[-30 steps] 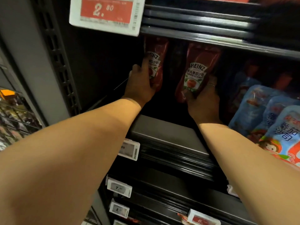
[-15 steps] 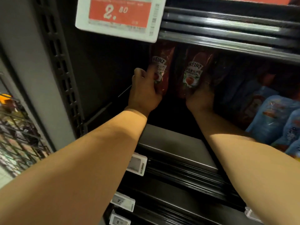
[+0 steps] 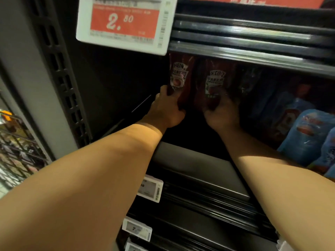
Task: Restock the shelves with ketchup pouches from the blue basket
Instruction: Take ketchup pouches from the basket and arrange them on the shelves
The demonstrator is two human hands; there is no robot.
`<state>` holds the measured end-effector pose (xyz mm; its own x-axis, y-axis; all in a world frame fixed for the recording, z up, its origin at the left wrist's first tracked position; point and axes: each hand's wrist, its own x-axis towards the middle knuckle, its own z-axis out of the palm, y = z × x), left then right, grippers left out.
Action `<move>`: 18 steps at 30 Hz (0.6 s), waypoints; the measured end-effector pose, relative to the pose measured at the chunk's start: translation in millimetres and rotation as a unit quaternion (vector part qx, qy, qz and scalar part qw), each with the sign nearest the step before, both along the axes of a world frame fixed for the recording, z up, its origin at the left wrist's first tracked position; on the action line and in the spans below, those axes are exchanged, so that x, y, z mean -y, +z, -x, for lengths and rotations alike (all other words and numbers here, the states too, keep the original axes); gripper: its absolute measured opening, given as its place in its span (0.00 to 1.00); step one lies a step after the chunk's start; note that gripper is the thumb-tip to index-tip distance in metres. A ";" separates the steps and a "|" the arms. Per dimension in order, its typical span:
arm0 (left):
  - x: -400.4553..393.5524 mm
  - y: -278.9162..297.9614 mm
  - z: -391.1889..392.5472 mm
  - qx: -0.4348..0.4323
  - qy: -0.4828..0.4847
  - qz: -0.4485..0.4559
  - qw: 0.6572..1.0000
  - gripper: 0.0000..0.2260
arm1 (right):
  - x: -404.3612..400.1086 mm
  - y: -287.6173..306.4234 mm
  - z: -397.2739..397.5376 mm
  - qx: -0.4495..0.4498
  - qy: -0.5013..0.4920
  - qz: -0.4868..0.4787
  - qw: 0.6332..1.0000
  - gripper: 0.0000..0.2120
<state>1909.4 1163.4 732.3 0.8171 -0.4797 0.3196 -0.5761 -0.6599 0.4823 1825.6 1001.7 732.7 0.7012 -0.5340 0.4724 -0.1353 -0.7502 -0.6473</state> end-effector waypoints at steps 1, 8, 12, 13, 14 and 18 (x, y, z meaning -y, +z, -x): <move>1.2 1.1 -3.8 -0.009 0.002 -0.013 1.000 0.35 | 0.7 0.2 -1.2 0.004 0.016 -0.013 1.000 0.26; 4.2 2.0 -21.5 -0.035 -0.002 -0.002 0.999 0.36 | 9.6 -0.4 -17.9 -0.024 0.016 -0.013 1.000 0.12; 3.9 -0.8 -22.0 -0.016 -0.020 0.009 1.000 0.36 | 9.6 -1.1 -28.5 -0.017 0.031 -0.035 0.999 0.14; 3.8 -2.0 -22.6 -0.011 -0.025 0.008 1.000 0.36 | 9.6 -0.7 -30.4 -0.013 0.037 -0.039 0.998 0.14; 3.9 -2.9 -23.3 -0.006 -0.029 0.008 1.000 0.35 | 10.1 0.0 -32.0 -0.005 0.045 -0.050 0.998 0.13; 5.7 -6.7 -26.8 -0.005 -0.026 0.003 1.000 0.33 | 12.5 1.8 -41.5 0.019 0.052 -0.083 0.995 0.16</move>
